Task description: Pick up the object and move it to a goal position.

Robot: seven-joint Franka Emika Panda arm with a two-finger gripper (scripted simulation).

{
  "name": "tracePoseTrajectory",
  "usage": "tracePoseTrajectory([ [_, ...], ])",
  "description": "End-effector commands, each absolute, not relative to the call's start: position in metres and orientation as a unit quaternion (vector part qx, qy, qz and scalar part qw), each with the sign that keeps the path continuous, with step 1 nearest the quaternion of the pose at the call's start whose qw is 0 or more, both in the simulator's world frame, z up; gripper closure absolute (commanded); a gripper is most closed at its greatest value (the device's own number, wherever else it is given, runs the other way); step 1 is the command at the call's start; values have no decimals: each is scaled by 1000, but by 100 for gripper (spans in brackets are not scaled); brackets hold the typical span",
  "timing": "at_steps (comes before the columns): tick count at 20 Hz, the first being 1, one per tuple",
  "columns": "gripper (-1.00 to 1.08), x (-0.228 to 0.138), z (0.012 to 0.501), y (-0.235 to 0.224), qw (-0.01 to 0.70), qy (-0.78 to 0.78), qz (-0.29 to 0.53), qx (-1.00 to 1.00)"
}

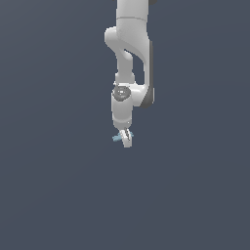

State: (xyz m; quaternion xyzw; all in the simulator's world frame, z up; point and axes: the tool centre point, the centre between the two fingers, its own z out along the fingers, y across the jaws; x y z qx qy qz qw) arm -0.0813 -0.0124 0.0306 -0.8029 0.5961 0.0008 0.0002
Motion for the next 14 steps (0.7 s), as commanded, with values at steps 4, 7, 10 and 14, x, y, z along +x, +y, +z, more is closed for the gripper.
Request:
tracePoseTrajectory([
  [4, 108, -75, 65, -32, 0, 597, 1, -802],
  [7, 108, -70, 91, -45, 0, 597, 1, -802],
  [10, 108, -65, 120, -61, 0, 597, 1, -802],
  [14, 108, -57, 161, -84, -1, 597, 0, -802],
])
